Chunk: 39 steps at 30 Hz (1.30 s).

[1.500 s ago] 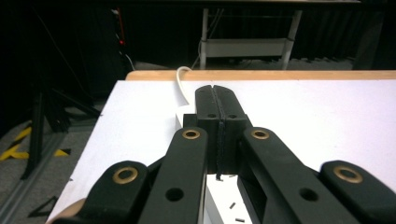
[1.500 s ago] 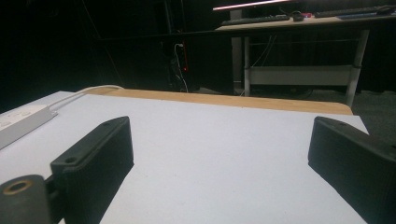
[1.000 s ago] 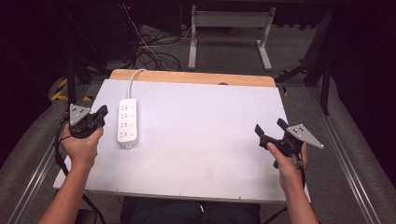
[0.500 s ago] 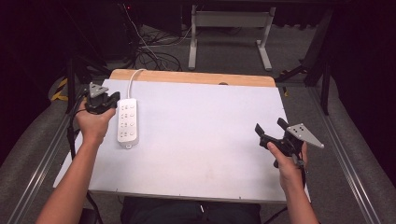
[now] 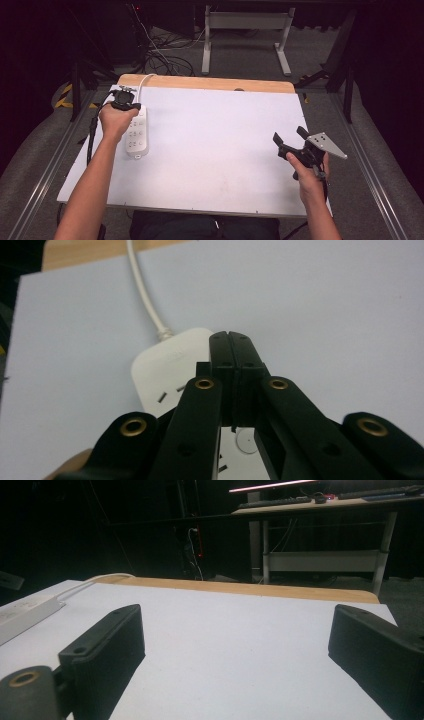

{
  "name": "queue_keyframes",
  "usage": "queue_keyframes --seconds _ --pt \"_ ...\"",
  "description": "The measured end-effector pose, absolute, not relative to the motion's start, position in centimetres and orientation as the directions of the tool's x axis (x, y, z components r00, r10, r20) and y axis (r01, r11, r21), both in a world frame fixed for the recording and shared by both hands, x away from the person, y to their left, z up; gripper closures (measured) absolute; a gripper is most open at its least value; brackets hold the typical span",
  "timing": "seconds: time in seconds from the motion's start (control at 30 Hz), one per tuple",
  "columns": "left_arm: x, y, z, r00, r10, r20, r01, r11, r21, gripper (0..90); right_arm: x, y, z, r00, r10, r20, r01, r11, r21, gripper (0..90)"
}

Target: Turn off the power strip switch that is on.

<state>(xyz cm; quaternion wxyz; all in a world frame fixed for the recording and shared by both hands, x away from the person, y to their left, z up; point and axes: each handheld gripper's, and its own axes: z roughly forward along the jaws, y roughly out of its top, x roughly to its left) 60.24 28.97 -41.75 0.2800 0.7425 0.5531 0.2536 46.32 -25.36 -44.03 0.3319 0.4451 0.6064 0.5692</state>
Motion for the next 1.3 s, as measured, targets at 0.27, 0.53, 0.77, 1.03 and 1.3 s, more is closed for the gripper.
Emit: queue_keyframes --seconds 0.27,0.53,0.77,1.03,1.3 --pt "61.4 28.4 -43.5 0.244 0.965 0.096 0.729 -0.248 0.638 90.0 46.3 -25.2 -44.1 -0.385 0.917 0.104 0.164 -0.043 0.986 8.4" --pt "62.1 28.7 -44.2 0.221 0.971 0.086 0.738 -0.224 0.637 90.0 46.1 -25.3 -44.1 -0.388 0.916 0.105 0.165 -0.043 0.985 8.4" --pt "62.1 28.7 -44.5 0.226 0.971 0.077 0.738 -0.222 0.637 90.0 46.1 -25.4 -44.1 -0.383 0.918 0.105 0.167 -0.043 0.985 8.4" --pt "62.0 28.4 -44.8 0.219 0.971 0.093 0.730 -0.227 0.644 90.0 46.0 -25.5 -44.0 -0.379 0.919 0.108 0.163 -0.048 0.985 8.4" --pt "61.6 28.6 -45.0 0.203 0.976 0.079 0.724 -0.204 0.659 90.0 45.9 -25.6 -43.9 -0.375 0.920 0.114 0.161 -0.057 0.985 8.4"
